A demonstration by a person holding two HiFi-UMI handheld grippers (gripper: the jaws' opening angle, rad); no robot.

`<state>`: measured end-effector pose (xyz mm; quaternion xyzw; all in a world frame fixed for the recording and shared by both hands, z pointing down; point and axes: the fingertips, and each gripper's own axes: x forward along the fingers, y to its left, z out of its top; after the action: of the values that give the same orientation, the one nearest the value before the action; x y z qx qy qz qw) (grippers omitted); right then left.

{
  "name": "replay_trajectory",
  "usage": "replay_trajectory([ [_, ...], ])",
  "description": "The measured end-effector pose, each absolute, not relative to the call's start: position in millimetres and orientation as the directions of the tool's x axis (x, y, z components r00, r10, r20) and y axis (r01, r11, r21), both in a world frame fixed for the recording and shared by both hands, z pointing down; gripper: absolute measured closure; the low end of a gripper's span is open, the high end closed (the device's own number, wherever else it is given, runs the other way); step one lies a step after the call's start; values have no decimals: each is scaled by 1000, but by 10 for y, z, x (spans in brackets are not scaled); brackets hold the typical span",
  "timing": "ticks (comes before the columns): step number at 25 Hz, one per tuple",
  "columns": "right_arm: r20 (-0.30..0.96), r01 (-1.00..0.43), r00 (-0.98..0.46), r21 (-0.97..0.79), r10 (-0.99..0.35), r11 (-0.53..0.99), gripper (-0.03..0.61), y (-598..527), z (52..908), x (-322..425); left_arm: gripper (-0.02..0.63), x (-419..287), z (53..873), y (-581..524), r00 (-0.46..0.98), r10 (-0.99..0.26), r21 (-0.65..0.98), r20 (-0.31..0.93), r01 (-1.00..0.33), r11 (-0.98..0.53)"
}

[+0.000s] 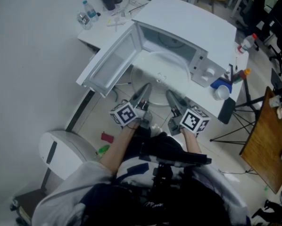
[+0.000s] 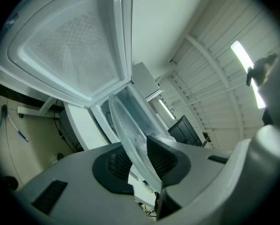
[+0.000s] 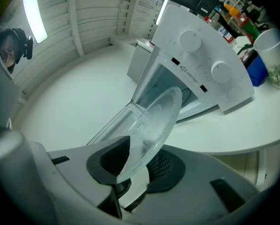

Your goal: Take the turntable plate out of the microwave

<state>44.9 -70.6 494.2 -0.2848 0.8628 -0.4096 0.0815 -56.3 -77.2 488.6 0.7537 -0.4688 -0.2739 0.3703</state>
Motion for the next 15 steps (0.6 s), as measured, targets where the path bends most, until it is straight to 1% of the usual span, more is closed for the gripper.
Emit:
replay_trajectory([
  [4, 101, -438, -819, -745, -564, 503, 472, -726, 4938, 465, 540, -579, 4898, -784, 404, -914, 814, -50, -513, -271],
  [8, 88, -430, -819, -748, -567, 506, 472, -745, 4973, 479, 540, -563, 4894, -795, 409, -911, 814, -54, -510, -277],
  [15, 111, -446, -815, -747, -568, 494, 472, -744, 4975, 502, 540, -529, 4895, -819, 424, -903, 814, -69, -500, -297],
])
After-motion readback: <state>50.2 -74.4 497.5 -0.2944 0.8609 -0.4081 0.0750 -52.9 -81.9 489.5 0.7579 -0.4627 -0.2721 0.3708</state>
